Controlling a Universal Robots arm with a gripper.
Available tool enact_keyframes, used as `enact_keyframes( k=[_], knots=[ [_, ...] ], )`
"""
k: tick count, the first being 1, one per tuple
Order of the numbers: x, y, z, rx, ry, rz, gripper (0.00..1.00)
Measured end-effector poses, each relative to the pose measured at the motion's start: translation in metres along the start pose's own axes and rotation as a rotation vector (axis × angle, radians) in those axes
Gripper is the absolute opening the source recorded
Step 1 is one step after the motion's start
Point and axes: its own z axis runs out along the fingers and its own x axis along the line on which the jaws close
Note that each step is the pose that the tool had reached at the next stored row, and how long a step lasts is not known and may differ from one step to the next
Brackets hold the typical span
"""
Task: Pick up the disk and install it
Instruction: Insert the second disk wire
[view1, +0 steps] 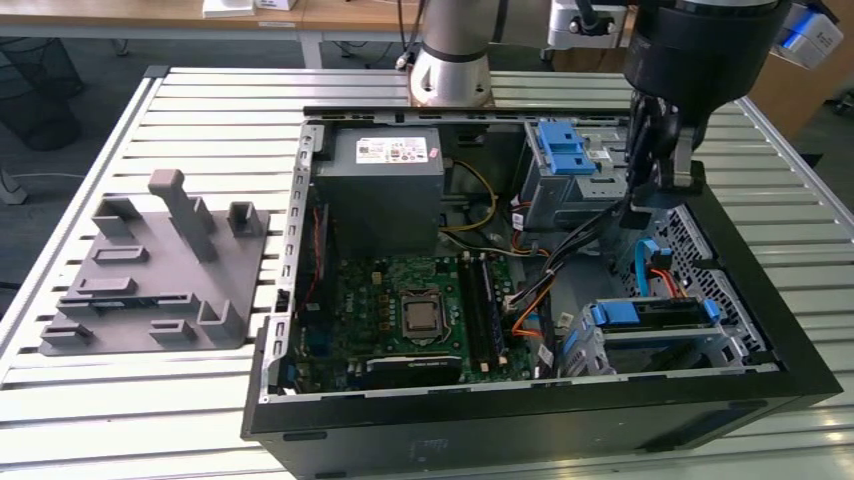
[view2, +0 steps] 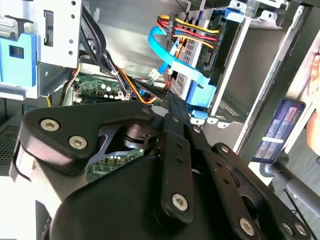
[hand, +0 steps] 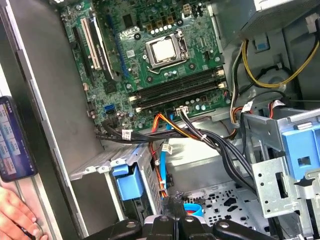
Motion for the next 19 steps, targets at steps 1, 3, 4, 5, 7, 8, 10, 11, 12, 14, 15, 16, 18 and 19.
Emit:
enact_keyframes(
  k=[1, 3, 4, 5, 7, 8, 10, 11, 12, 14, 15, 16, 18, 19],
  knots=[
    [-0.0001, -0.0002, 0.0002, 0.0003, 0.0006, 0.000, 0.11],
    [-0.0004, -0.0010, 0.0006, 0.0010, 0.0032, -0.001, 0.11],
    [-0.0006, -0.0018, 0.0008, 0.0015, 0.0048, -0.001, 0.11],
    [-0.0009, -0.0028, 0.0010, 0.0022, 0.0070, -0.001, 0.11],
    [-0.0019, -0.0060, 0.0014, 0.0033, 0.0106, -0.001, 0.11],
    [-0.0024, -0.0078, 0.0016, 0.0036, 0.0118, -0.001, 0.11],
    [-0.0033, -0.0105, 0.0021, 0.0044, 0.0130, -0.005, 0.11],
    [-0.0035, -0.0110, 0.0022, 0.0049, 0.0128, -0.009, 0.11],
    [-0.0036, -0.0115, 0.0023, 0.0054, 0.0124, -0.014, 0.11],
    [-0.0032, -0.0122, 0.0026, 0.0061, 0.0113, -0.021, 0.11],
    [-0.0022, -0.0126, 0.0028, 0.0063, 0.0111, -0.022, 0.11],
    [-0.0010, -0.0131, 0.0030, 0.0063, 0.0110, -0.023, 0.11],
    [0.0004, -0.0135, 0.0032, 0.0063, 0.0110, -0.023, 0.11],
    [0.0004, -0.0135, 0.0032, 0.0063, 0.0110, -0.023, 0.11]
  ],
)
